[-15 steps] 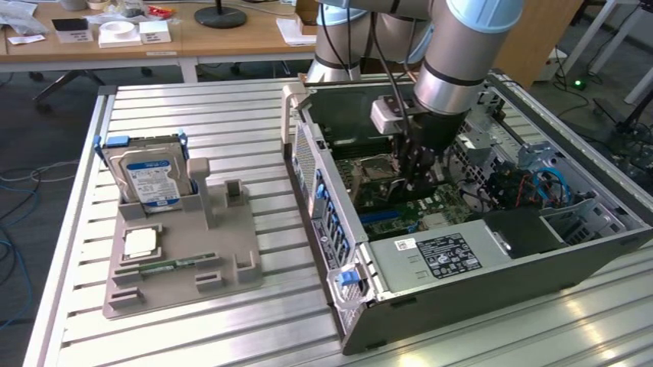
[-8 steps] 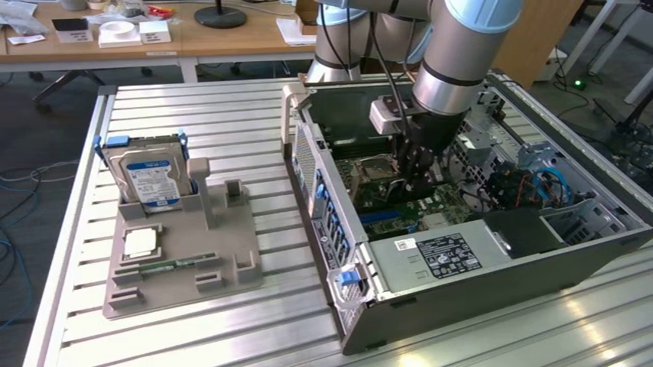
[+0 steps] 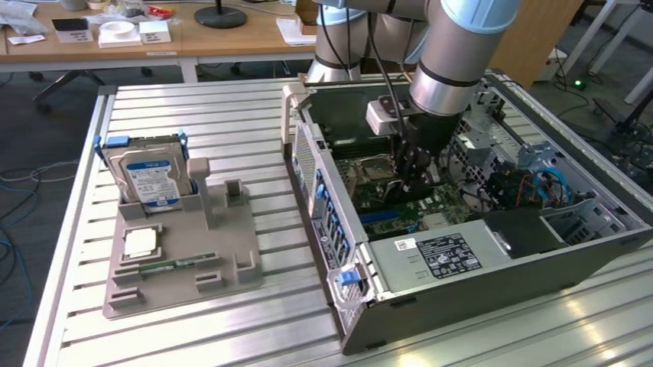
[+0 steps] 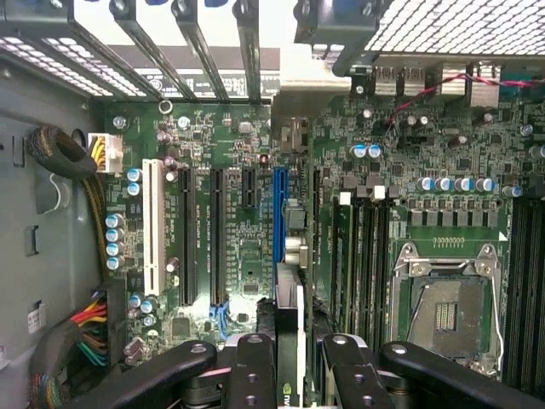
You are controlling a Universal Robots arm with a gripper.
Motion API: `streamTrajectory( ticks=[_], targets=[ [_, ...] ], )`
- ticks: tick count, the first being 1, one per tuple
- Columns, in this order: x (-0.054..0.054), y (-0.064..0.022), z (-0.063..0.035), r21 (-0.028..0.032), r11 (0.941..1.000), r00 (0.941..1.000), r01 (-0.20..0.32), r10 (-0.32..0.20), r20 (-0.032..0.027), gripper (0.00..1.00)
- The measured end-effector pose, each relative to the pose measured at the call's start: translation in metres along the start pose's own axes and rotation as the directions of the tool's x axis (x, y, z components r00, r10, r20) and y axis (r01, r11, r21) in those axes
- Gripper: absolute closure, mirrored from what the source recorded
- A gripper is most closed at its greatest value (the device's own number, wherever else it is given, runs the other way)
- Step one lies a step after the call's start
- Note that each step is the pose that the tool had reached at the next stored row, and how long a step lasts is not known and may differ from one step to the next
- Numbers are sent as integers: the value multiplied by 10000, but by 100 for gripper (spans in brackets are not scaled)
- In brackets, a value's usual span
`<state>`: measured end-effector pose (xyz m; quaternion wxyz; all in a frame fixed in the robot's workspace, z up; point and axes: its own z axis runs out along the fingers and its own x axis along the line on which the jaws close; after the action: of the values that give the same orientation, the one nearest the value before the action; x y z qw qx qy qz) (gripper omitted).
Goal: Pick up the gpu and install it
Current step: 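Insert the gpu into the slot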
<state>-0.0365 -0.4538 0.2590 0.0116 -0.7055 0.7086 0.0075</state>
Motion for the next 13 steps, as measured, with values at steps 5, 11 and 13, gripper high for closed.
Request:
streamTrajectory(
  ticks=[5,11,13],
  targets=[
    [19,39,0,3,10000,10000,0,0,0,74],
    [27,57,0,4,10000,10000,-1,1,1,74],
    [32,62,-1,3,10000,10000,1,-1,0,74]
  ],
)
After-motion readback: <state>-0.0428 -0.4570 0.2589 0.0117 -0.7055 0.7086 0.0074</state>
